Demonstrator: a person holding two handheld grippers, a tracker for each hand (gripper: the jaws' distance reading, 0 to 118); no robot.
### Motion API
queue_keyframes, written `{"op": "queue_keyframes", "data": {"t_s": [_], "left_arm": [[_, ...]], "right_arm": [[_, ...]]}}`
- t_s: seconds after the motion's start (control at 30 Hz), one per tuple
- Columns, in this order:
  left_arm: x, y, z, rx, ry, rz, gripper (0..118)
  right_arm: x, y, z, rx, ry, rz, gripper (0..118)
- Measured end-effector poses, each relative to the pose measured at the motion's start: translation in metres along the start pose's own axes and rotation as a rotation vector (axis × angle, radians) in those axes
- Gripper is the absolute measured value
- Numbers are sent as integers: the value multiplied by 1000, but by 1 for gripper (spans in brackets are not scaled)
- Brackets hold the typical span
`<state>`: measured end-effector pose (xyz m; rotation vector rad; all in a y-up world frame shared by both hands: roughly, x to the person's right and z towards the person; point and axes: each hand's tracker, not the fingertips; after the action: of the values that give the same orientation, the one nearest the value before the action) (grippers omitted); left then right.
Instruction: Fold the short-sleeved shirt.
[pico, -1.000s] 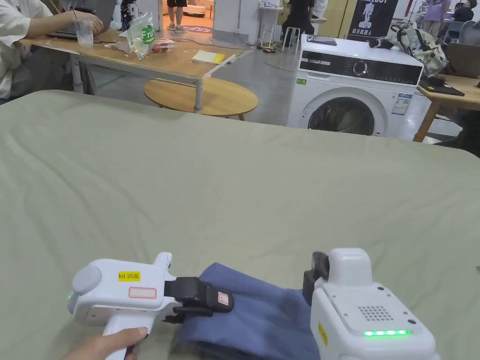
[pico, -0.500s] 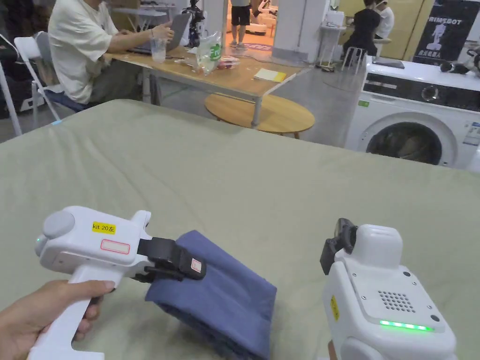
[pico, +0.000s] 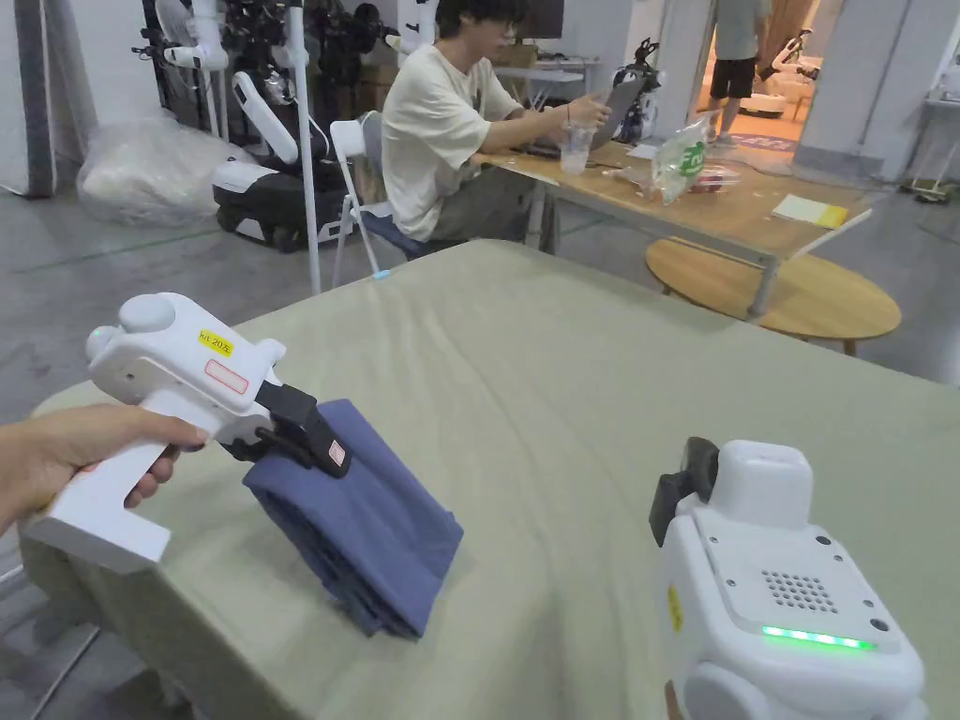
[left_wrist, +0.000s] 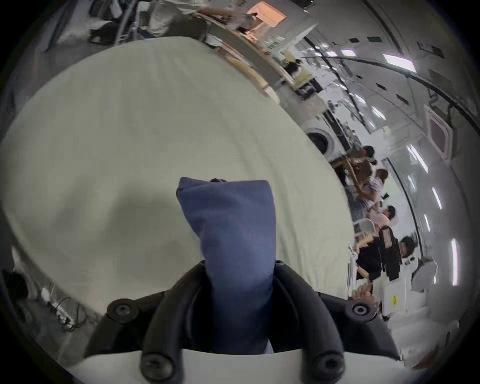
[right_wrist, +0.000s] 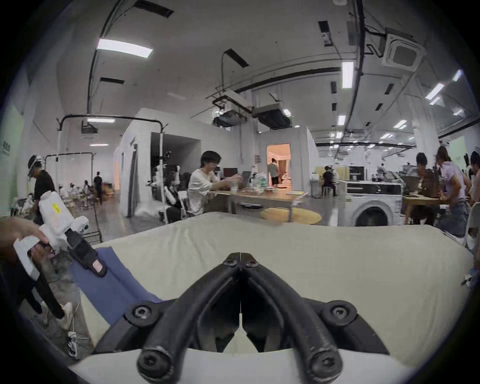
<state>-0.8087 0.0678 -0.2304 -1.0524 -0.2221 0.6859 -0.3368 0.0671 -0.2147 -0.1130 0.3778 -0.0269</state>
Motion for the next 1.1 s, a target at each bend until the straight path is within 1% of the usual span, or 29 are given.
{"op": "queue_keyframes", "data": {"t_s": [0.1,0.2,0.23,0.3,0.37,0.4,0.43,0.47,0.5,0.53,0.6,0.7,0.8,0.83,0.9,0.97,1.03,1.07,1.1], "left_arm": [[-25,17,16,29,71,27,21],[-43,28,25,13,165,52,21],[-47,31,25,10,173,51,21],[-54,35,22,5,240,48,20],[-56,38,14,-10,258,57,20],[-56,37,11,-10,275,48,23],[-55,35,9,-20,271,45,30],[-55,36,7,-32,286,46,46],[-56,36,7,-28,303,41,56],[-57,36,10,-17,334,39,58],[-61,38,21,4,372,55,59],[-62,38,48,95,439,61,58],[-56,30,58,141,383,41,58],[-50,26,56,138,397,27,58],[-43,14,42,127,405,-46,58],[-36,3,22,119,391,-80,58],[-30,-12,2,151,356,-104,58],[-27,-16,-5,173,346,-109,51],[-25,-19,-12,208,338,-114,41]], "right_arm": [[-11,-1,-9,-10,25,5,0],[-18,-3,-16,-24,46,31,0],[-19,-4,-18,-28,48,34,0],[-20,-6,-21,-35,53,36,0],[-20,-9,-25,-43,57,36,0],[-19,-10,-24,-48,57,38,0],[-18,-11,-25,-54,59,40,0],[-18,-12,-26,-59,61,40,0],[-17,-13,-27,-62,61,41,0],[-16,-14,-26,-64,60,42,0],[-14,-14,-27,-67,59,46,0],[-11,-14,-26,-71,59,44,0],[-9,-14,-26,-68,58,36,0],[-9,-14,-26,-67,57,34,0],[-6,-14,-26,-72,58,24,0],[-5,-15,-25,-76,55,16,0],[-2,-16,-24,-80,53,15,0],[-2,-16,-23,-82,51,15,0],[0,-16,-22,-83,50,14,0]]}}
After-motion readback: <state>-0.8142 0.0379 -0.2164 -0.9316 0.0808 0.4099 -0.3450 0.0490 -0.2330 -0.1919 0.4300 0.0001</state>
